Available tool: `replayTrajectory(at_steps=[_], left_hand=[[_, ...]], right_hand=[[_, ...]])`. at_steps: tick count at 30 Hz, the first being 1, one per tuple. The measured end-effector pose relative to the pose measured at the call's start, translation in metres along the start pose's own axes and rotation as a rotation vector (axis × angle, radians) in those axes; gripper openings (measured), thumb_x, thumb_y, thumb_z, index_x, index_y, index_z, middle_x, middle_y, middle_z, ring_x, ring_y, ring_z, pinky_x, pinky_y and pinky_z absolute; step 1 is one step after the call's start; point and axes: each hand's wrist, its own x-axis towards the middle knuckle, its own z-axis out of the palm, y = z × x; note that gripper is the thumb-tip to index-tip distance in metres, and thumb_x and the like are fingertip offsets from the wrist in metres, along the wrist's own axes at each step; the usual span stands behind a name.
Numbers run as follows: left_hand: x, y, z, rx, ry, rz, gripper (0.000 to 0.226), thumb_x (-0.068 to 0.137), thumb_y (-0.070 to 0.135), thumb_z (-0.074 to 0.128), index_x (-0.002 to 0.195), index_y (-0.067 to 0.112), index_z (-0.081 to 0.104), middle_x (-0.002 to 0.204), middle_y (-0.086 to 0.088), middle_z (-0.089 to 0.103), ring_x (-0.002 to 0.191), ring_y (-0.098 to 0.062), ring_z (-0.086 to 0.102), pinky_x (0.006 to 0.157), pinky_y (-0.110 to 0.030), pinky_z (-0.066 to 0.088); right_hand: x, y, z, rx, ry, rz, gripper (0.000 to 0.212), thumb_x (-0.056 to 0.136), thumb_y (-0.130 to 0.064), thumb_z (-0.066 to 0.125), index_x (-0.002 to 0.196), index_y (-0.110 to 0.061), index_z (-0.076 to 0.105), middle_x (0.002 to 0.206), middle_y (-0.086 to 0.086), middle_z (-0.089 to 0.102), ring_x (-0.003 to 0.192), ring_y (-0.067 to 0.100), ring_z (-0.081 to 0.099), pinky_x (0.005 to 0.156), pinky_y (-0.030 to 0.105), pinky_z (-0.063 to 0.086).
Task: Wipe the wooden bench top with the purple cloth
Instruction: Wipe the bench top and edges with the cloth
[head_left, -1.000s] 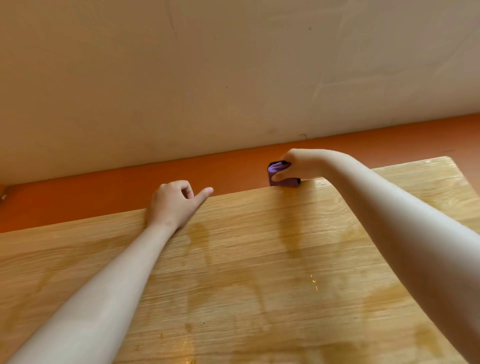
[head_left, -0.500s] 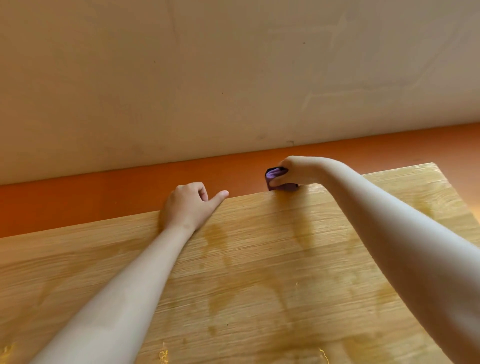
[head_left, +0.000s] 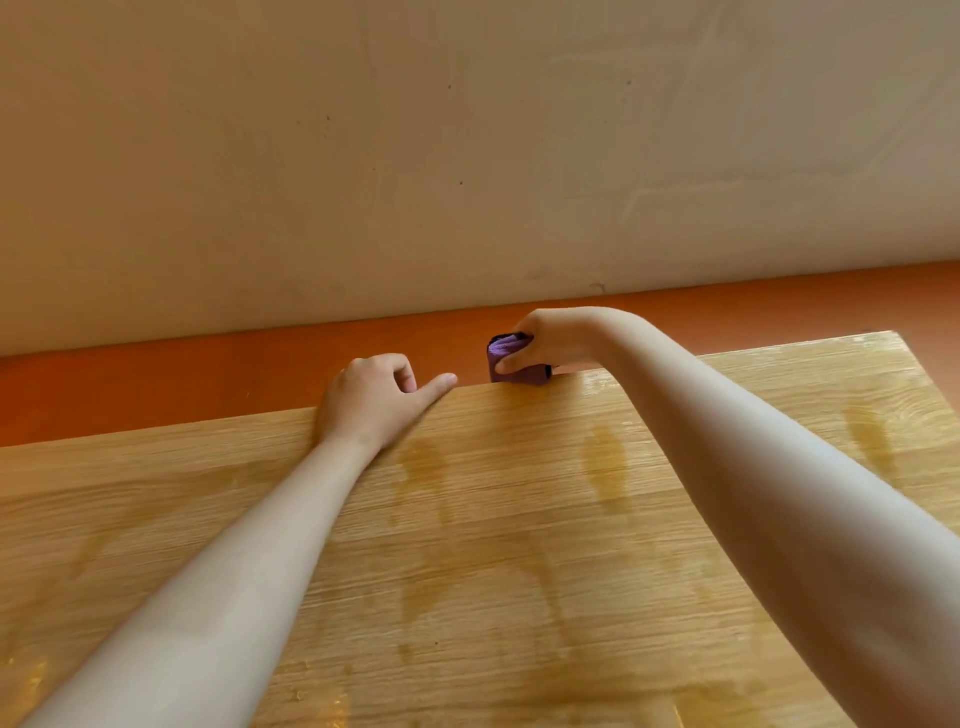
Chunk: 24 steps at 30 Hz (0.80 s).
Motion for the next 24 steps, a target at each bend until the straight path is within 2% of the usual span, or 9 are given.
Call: replayTrajectory(at_steps=[4, 8, 10, 13, 16, 18, 22, 24], left_hand=[[-0.001, 0.002, 0.000, -0.052, -0.054, 0.018, 0.053, 0.066, 0.074, 0.062, 0.061, 0.022, 0.059, 0.060, 0.010, 0.061, 0.066, -0.009, 0.055, 0.058, -0.027, 0.035], [0.004, 0.018, -0.008, 0.008, -0.087, 0.070, 0.053, 0.064, 0.079, 0.059, 0.064, 0.027, 0.061, 0.067, 0.012, 0.064, 0.070, -0.009, 0.058, 0.061, -0.026, 0.041], [0.009, 0.047, -0.004, -0.034, -0.063, 0.115, 0.055, 0.064, 0.082, 0.050, 0.068, 0.029, 0.063, 0.071, 0.014, 0.066, 0.072, -0.008, 0.060, 0.067, -0.029, 0.047], [0.013, 0.117, 0.025, -0.083, -0.157, 0.204, 0.043, 0.074, 0.072, 0.055, 0.076, 0.031, 0.064, 0.079, 0.017, 0.066, 0.079, -0.008, 0.060, 0.073, -0.032, 0.051], [0.015, 0.188, 0.069, -0.058, -0.260, 0.263, 0.033, 0.083, 0.063, 0.056, 0.085, 0.030, 0.063, 0.089, 0.014, 0.065, 0.085, -0.010, 0.059, 0.074, -0.032, 0.051], [0.017, 0.219, 0.095, -0.051, -0.290, 0.221, 0.035, 0.084, 0.062, 0.055, 0.088, 0.028, 0.063, 0.092, 0.011, 0.064, 0.088, -0.013, 0.058, 0.071, -0.031, 0.047], [0.023, 0.235, 0.116, 0.035, -0.253, 0.149, 0.049, 0.081, 0.071, 0.049, 0.075, 0.024, 0.063, 0.082, 0.008, 0.065, 0.081, -0.016, 0.058, 0.064, -0.029, 0.042], [0.021, 0.233, 0.118, 0.052, -0.220, 0.155, 0.055, 0.081, 0.073, 0.047, 0.069, 0.021, 0.061, 0.075, 0.008, 0.064, 0.075, -0.014, 0.058, 0.061, -0.028, 0.042]], right_hand=[[-0.015, 0.047, -0.017, 0.001, 0.017, 0.025, 0.022, 0.087, -0.043, 0.062, 0.092, -0.022, 0.058, 0.085, -0.003, 0.061, 0.072, 0.014, 0.055, 0.062, 0.025, 0.041], [-0.038, 0.106, -0.034, -0.007, 0.041, 0.058, 0.020, 0.087, -0.045, 0.062, 0.083, -0.025, 0.057, 0.082, -0.003, 0.062, 0.070, 0.014, 0.056, 0.063, 0.026, 0.041], [-0.046, 0.130, -0.041, 0.013, 0.046, 0.067, 0.020, 0.086, -0.046, 0.062, 0.087, -0.026, 0.060, 0.086, -0.002, 0.064, 0.073, 0.016, 0.059, 0.068, 0.028, 0.044], [-0.056, 0.159, -0.052, 0.039, 0.058, 0.064, 0.021, 0.086, -0.044, 0.063, 0.092, -0.024, 0.061, 0.088, -0.001, 0.065, 0.077, 0.016, 0.060, 0.070, 0.028, 0.046], [-0.062, 0.181, -0.060, 0.030, 0.066, 0.067, 0.021, 0.085, -0.045, 0.063, 0.091, -0.025, 0.061, 0.086, -0.002, 0.065, 0.074, 0.015, 0.059, 0.068, 0.027, 0.045], [-0.066, 0.197, -0.065, 0.015, 0.069, 0.071, 0.021, 0.085, -0.046, 0.063, 0.089, -0.026, 0.060, 0.085, -0.002, 0.064, 0.072, 0.015, 0.057, 0.067, 0.027, 0.043], [-0.077, 0.231, -0.078, 0.032, 0.085, 0.080, 0.018, 0.085, -0.044, 0.063, 0.081, -0.029, 0.056, 0.083, -0.003, 0.062, 0.072, 0.014, 0.056, 0.063, 0.025, 0.043], [-0.085, 0.251, -0.086, 0.036, 0.099, 0.100, 0.018, 0.084, -0.044, 0.064, 0.085, -0.027, 0.058, 0.085, -0.002, 0.063, 0.074, 0.016, 0.058, 0.065, 0.026, 0.044]])
